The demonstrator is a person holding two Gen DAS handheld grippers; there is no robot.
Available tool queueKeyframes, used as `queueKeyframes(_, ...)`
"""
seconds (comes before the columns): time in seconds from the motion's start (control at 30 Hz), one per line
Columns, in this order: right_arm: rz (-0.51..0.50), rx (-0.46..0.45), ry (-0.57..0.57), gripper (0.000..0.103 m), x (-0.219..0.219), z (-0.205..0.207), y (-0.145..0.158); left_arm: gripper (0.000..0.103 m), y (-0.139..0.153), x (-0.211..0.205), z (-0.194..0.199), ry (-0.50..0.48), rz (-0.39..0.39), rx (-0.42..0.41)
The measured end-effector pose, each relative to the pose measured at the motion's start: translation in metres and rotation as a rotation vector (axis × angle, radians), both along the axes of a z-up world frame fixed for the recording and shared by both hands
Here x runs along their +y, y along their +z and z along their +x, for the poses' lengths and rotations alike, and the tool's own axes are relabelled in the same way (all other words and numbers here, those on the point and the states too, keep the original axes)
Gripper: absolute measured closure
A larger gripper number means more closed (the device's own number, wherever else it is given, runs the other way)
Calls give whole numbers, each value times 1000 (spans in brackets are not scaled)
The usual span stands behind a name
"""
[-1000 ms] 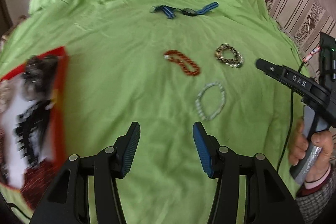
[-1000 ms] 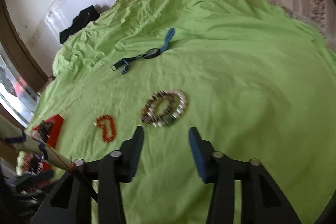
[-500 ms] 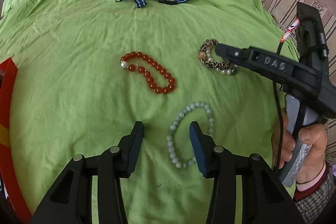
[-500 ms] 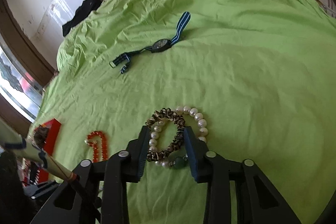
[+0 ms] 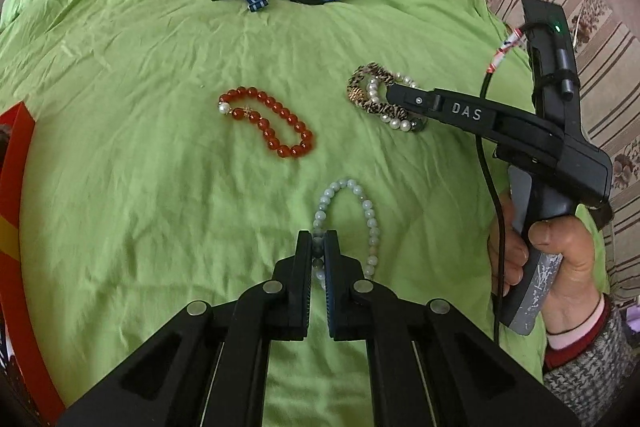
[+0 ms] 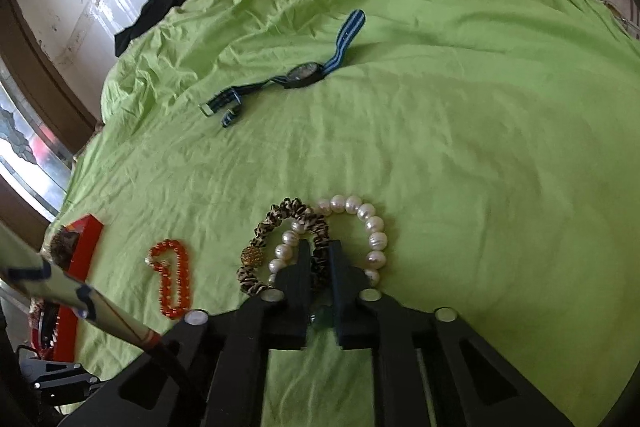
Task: Organize jewelry
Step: 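Grasp the pale beaded bracelet with the left gripper while the right grasps the leopard-print bracelet, then carry both bracelets into the tray and open both grippers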
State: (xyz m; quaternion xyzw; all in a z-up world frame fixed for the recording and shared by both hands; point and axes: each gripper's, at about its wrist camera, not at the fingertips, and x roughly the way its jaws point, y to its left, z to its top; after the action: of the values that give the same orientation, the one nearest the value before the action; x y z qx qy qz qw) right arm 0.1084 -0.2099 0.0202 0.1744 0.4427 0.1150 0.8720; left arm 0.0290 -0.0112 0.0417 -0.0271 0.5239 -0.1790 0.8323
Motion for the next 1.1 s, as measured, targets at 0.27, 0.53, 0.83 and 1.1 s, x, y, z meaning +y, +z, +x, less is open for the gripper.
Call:
queueKeyframes(0.27, 73, -114, 36, 96, 11, -26, 52, 98, 44, 28, -28, 53, -59, -66)
queueKeyframes(0.53, 72, -181, 82, 96, 42, -79, 90, 98, 88, 84, -78, 123, -84, -131)
queueKeyframes(0.83, 70, -189, 132, 96, 87, -133, 112, 98, 128, 170, -125, 260, -45, -214)
queueKeyframes(1.1, 39, -181, 233, 96, 147, -156, 132, 97, 129, 261, -154, 420, -14, -218)
